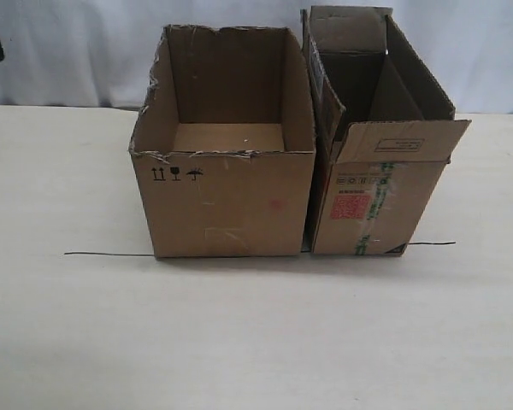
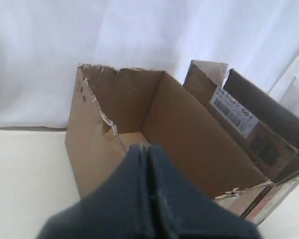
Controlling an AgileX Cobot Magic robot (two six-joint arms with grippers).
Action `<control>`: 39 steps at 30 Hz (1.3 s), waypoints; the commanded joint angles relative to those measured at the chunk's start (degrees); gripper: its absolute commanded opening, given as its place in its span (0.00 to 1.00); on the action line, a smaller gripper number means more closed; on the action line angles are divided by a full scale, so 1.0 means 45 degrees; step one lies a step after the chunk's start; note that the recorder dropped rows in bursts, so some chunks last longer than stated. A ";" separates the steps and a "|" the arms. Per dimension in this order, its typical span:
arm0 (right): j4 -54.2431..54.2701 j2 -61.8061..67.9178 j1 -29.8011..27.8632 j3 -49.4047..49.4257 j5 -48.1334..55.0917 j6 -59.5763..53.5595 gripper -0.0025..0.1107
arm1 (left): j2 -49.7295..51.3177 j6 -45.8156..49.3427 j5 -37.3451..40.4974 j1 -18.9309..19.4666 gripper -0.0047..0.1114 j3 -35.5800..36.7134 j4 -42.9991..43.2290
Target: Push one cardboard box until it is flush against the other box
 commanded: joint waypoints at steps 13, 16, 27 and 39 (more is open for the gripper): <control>0.0000 -0.0054 -0.0023 0.0060 0.0045 0.0028 0.07 | -0.4849 0.0256 -0.0203 0.0002 0.04 0.1059 -0.0535; 0.0000 -0.0054 -0.0023 0.0060 0.0045 0.0028 0.07 | -0.5051 0.0359 -0.0226 0.0002 0.04 0.1059 -0.0598; 0.0000 -0.0054 -0.0023 0.0060 0.0045 0.0028 0.07 | -0.5360 0.0676 -0.3584 -0.0779 0.04 0.1762 0.0150; 0.0000 -0.0054 -0.0023 0.0060 0.0045 0.0028 0.07 | -0.9962 0.0676 -0.5677 -0.1948 0.04 0.6647 0.0365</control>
